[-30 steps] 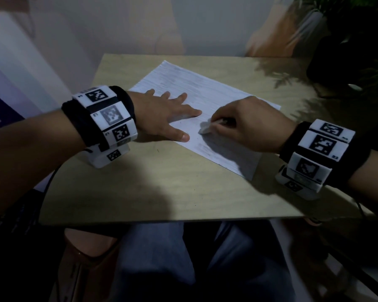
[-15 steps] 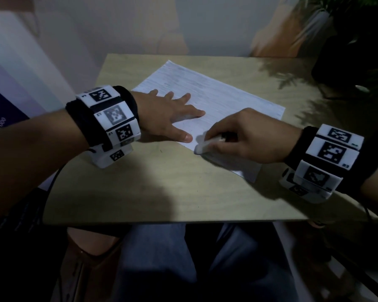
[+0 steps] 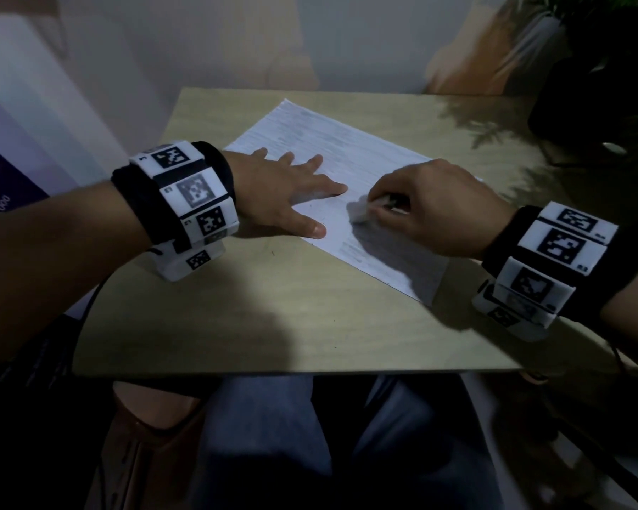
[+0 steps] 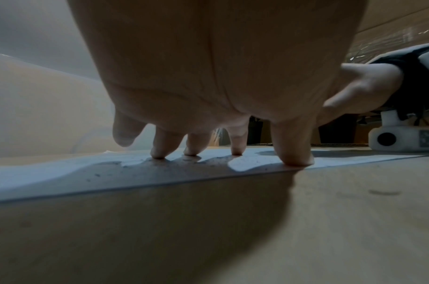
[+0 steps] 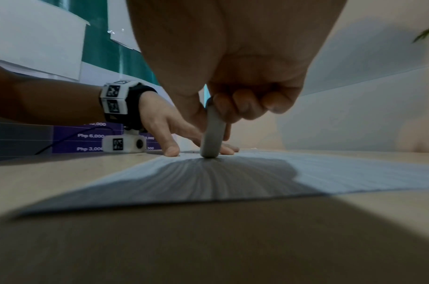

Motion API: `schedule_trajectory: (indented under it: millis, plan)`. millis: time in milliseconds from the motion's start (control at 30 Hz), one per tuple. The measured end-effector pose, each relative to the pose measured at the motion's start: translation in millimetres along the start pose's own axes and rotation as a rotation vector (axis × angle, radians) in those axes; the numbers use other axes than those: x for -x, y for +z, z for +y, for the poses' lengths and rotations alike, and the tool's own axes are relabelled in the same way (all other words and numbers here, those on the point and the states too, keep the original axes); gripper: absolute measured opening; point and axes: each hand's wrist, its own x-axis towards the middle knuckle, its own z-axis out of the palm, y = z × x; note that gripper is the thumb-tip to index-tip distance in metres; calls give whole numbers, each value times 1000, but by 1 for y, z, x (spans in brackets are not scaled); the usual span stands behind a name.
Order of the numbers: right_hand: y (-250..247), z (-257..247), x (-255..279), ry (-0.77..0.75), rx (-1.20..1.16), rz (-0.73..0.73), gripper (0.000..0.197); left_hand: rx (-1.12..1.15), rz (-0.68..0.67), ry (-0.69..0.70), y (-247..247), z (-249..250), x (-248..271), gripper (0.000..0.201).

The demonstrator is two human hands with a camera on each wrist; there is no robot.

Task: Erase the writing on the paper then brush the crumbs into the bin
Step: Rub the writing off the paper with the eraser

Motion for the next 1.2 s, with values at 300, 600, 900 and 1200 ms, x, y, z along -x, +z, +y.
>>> schedule_trajectory:
  millis: [300, 600, 900, 1200]
  plan:
    - [-3, -3, 2, 22, -108, -60, 44, 11, 0, 2, -2, 1, 2, 83]
    - [-3, -6, 4, 4, -95, -83, 56, 9, 0, 1, -1, 1, 1, 83]
    - [-5, -6, 4, -3, -82, -65, 50, -4, -3, -1, -1, 1, 1, 83]
    - [-3, -5, 5, -7, -114, -125, 45, 5, -5, 0, -1, 1, 2, 83]
